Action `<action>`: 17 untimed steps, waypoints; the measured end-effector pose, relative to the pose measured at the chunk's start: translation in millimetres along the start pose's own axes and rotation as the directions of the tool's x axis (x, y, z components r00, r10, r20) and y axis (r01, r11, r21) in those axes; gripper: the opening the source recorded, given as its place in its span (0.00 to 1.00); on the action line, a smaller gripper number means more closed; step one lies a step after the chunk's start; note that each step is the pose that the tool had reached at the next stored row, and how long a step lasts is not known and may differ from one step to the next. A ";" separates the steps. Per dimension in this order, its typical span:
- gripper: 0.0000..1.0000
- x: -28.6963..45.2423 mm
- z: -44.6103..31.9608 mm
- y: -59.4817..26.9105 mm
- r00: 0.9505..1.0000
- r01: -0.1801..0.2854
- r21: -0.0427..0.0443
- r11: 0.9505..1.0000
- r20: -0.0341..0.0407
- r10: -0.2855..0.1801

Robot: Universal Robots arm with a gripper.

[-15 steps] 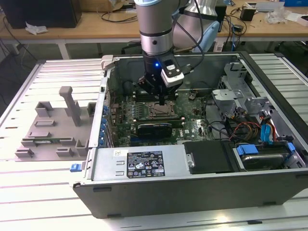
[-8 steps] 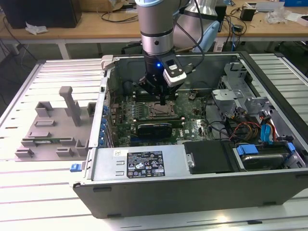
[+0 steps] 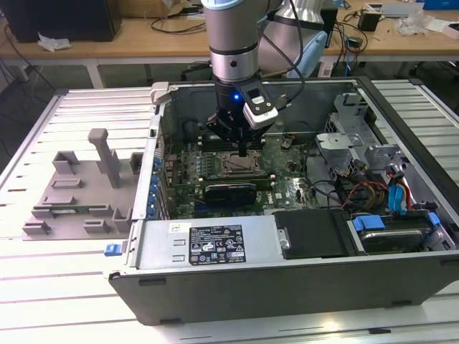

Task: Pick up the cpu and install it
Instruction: 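Install the second cpu locking lever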

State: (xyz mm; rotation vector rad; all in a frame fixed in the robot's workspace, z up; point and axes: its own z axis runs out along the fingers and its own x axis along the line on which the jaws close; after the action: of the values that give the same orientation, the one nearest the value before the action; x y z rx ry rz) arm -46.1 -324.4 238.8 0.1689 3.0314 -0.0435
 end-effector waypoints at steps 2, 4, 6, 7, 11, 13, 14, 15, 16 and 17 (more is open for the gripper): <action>0.11 0.0 0.0 0.0 1.000 0.000 0.000 1.000 0.000 0.000; 0.11 0.0 0.0 0.0 1.000 0.000 0.000 1.000 0.000 0.000; 0.11 -0.4 -2.7 -0.1 1.000 0.000 0.000 1.000 -0.004 0.000; 0.11 -0.6 -5.1 -0.1 1.000 0.001 0.000 1.000 -0.009 -0.001; 0.11 -0.8 -6.0 -0.6 1.000 -0.001 -0.015 1.000 -0.021 0.001; 0.11 -2.5 -5.6 -10.8 1.000 -0.004 -0.044 0.999 -0.026 0.003; 0.11 -3.2 -5.5 -15.5 1.000 -0.005 -0.049 0.999 -0.027 0.003; 0.11 -3.7 -5.3 -18.6 1.000 -0.005 -0.052 0.999 -0.028 0.003; 0.11 -4.9 -5.0 -27.7 1.000 -0.006 -0.057 0.998 -0.031 0.004; 0.11 -5.8 -4.7 -35.0 0.999 -0.006 -0.059 0.998 -0.032 0.004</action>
State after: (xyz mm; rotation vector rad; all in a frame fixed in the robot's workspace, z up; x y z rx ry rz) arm -44.8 -359.7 244.9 0.1736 3.0599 0.0499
